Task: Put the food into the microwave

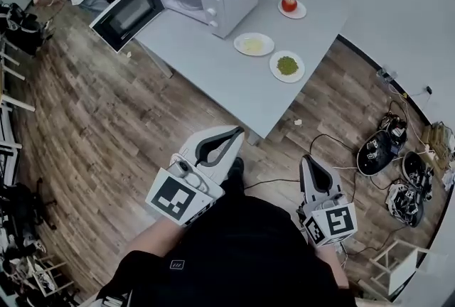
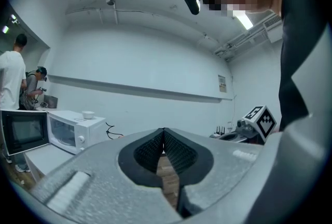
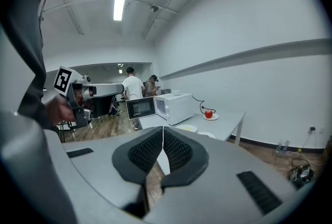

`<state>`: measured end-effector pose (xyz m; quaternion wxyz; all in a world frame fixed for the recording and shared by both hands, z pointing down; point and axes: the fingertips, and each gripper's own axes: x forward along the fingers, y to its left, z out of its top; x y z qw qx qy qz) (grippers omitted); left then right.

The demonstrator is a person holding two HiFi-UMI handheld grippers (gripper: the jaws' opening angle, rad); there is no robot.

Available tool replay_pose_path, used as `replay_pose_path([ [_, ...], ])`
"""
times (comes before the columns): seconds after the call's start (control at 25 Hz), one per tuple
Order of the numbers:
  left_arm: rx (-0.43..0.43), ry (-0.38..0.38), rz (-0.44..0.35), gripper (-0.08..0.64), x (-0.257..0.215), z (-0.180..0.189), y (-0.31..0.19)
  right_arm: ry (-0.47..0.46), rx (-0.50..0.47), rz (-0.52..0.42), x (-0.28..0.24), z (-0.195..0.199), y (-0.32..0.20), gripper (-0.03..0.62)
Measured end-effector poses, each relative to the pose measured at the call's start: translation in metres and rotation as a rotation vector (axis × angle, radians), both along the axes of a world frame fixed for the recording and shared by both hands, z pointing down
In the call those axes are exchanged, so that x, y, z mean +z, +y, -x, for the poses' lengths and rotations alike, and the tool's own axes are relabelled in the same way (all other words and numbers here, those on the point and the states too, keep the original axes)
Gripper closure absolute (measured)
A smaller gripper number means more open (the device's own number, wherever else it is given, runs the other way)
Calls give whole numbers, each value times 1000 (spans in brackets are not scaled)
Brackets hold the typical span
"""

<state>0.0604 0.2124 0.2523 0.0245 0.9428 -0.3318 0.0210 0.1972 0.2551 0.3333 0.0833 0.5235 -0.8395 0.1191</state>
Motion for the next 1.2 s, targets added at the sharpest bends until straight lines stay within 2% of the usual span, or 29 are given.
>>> replay_pose_path([
  [0.28,29,14,57,551,1,18,-63,60,-39,2,-11,37,-68,577],
  [0.52,50,22,96,551,11,19,-107,116,-40,34,-7,42,-101,577],
  [0.72,81,8,148,551,24,-5,-128,124,-33,74,5,27,-115,577],
  [0.88,82,-17,156,551,27,-34,-147,126,-60,100,16,6,-133,576],
  [1.0,45,-37,153,551,30,-57,-165,132,-105,93,21,-15,-151,576],
  [1.2,-71,-67,126,551,22,-96,-192,155,-220,52,22,-57,-188,576],
])
